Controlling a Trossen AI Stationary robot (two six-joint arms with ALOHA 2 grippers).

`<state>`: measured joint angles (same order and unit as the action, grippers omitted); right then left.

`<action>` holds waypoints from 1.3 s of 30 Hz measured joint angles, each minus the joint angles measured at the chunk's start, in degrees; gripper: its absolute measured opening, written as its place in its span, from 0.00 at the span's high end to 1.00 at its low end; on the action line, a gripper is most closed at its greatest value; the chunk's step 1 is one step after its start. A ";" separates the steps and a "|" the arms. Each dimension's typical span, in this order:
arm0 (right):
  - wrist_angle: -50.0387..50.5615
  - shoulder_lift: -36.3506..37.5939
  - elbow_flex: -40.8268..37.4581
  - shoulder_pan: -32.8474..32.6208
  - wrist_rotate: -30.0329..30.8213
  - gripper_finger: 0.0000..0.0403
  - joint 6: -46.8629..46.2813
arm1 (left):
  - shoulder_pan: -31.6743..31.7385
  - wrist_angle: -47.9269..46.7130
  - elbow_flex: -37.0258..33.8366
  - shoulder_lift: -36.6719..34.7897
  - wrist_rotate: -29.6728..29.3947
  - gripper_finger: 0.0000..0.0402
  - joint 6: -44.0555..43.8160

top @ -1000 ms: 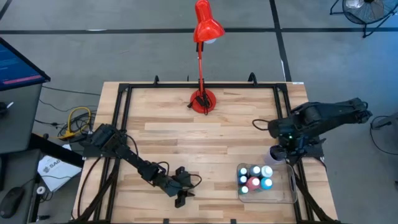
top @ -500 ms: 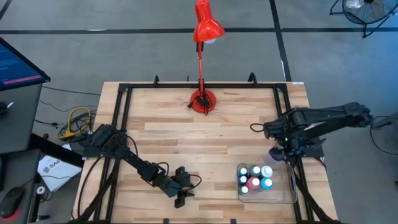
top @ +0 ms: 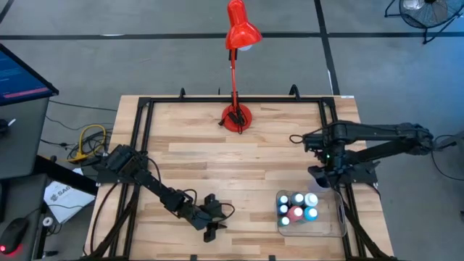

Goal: Pick & Place Paint Supplies
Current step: Put the black silver paint brush into the purple cup, then return to Home Position

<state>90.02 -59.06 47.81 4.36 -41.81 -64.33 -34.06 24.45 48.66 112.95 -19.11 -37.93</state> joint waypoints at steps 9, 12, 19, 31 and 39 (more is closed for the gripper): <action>-0.04 -1.05 0.00 3.69 0.19 0.78 2.33 | -0.09 0.00 0.00 -0.02 -0.04 0.59 0.00; -0.01 -1.04 0.00 4.05 -0.21 0.71 4.19 | -0.09 0.02 0.00 -0.02 -0.04 0.59 0.00; 0.00 -1.04 0.50 5.38 -1.56 0.60 9.49 | -0.09 0.02 0.00 -0.02 -0.02 0.59 -0.02; -0.29 -0.89 20.06 6.29 13.25 0.57 15.46 | -0.09 0.21 0.02 -0.04 -0.19 0.59 -0.04; -4.10 -0.40 34.51 6.23 36.27 0.57 25.74 | -0.09 1.25 -0.04 -0.04 -1.92 0.59 0.40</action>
<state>85.92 -59.46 82.32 10.59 -5.55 -38.59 -34.15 25.70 48.62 112.90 -21.03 -37.53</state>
